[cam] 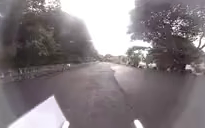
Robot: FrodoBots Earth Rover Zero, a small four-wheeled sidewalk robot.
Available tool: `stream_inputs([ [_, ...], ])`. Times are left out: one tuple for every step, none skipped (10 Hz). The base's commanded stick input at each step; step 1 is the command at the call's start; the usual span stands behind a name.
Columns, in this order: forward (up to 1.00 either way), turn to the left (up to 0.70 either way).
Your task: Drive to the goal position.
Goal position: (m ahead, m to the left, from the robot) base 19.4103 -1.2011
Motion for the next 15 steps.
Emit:
stream_inputs([
  [1.00,0.00],
  [1.00,0.00],
  [1.00,0.00],
  [1.00,0.00],
  [1.00,-0.04],
  [1.00,-0.22],
  [1.00,-0.40],
  [1.00,-0.40],
  [1.00,-0.40],
  [1.00,-0.40],
  [1.00,-0.40],
  [1.00,-0.40],
  [1.00,-0.38],
  [1.00,-0.37],
  [1.00,-0.02],
])
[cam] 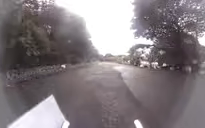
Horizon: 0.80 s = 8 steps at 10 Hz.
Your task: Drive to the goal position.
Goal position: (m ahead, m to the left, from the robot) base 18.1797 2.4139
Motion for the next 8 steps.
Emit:
stream_inputs([
  [1.00,0.00],
  [1.00,0.00],
  [1.00,0.00],
  [1.00,0.00],
  [1.00,0.00],
  [1.00,0.00],
  [1.00,0.00],
  [1.00,0.00],
])
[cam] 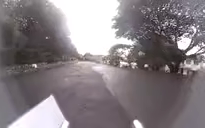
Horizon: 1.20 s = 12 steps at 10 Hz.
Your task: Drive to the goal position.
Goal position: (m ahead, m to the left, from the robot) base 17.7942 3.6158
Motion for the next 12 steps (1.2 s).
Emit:
stream_inputs([
  [1.00,0.00],
  [1.00,0.00],
  [1.00,0.00],
  [1.00,0.00],
  [1.00,0.00],
  [1.00,0.00],
  [1.00,0.00],
  [1.00,0.00],
  [1.00,0.00],
  [1.00,0.00],
  [1.00,0.00],
  [1.00,0.08],
])
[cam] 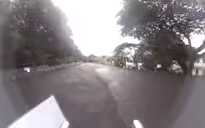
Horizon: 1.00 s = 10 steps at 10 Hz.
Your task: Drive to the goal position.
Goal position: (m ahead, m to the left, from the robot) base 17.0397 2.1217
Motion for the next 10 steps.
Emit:
stream_inputs([
  [1.00,0.31],
  [1.00,0.39],
  [1.00,0.08],
  [1.00,0.00],
  [1.00,0.00],
  [1.00,0.00],
  [1.00,0.00],
  [1.00,0.00],
  [1.00,0.00],
  [1.00,0.00],
])
